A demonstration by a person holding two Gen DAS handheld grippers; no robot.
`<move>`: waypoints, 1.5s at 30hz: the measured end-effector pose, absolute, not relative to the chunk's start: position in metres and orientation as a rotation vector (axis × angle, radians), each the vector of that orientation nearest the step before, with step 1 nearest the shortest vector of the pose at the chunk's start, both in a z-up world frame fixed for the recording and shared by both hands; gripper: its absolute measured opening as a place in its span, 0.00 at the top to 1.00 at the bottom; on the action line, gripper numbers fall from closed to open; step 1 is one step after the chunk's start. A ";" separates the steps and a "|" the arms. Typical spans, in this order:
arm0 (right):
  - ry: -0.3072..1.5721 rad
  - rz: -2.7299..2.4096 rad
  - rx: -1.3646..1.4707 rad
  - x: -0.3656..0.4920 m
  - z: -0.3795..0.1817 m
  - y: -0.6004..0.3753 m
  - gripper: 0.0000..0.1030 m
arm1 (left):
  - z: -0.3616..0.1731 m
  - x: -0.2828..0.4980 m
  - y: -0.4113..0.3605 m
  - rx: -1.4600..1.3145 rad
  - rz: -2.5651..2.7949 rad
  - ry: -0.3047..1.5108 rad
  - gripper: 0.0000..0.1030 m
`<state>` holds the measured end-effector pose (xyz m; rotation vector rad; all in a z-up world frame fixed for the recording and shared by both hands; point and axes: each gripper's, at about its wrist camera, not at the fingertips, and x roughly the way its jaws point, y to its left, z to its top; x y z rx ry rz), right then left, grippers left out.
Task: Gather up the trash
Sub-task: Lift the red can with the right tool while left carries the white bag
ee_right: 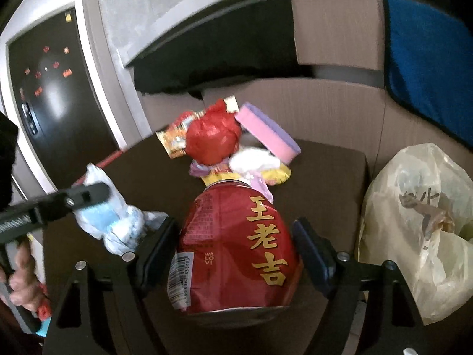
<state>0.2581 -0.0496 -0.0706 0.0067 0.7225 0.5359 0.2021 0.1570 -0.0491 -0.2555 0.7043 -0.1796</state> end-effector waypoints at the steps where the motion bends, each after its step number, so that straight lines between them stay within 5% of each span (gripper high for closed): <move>1: 0.736 0.533 0.009 0.259 -0.074 -0.050 0.26 | -0.051 0.202 0.158 -0.259 -0.178 0.710 0.89; 10: 0.931 0.562 0.140 0.281 -0.108 -0.059 0.18 | -0.060 0.205 0.164 -0.300 -0.175 0.734 0.89; 12: 0.903 0.553 0.111 0.278 -0.107 -0.055 0.24 | -0.062 0.205 0.164 -0.301 -0.175 0.737 0.89; 13: 0.897 0.563 0.112 0.277 -0.106 -0.054 0.37 | -0.063 0.205 0.164 -0.300 -0.175 0.741 0.89; 26: 0.630 0.547 -0.008 0.266 -0.031 -0.056 0.41 | -0.021 0.205 0.151 -0.209 -0.163 0.607 0.90; 28: 0.593 0.530 -0.001 0.268 -0.014 -0.066 0.49 | -0.002 0.207 0.142 -0.174 -0.170 0.563 0.90; 34: 0.449 0.451 0.008 0.270 0.045 -0.110 0.51 | 0.054 0.219 0.096 -0.085 -0.209 0.385 0.91; 45: 0.331 0.251 -0.038 0.266 0.097 -0.208 0.53 | 0.077 0.270 -0.017 -0.061 -0.397 0.351 0.91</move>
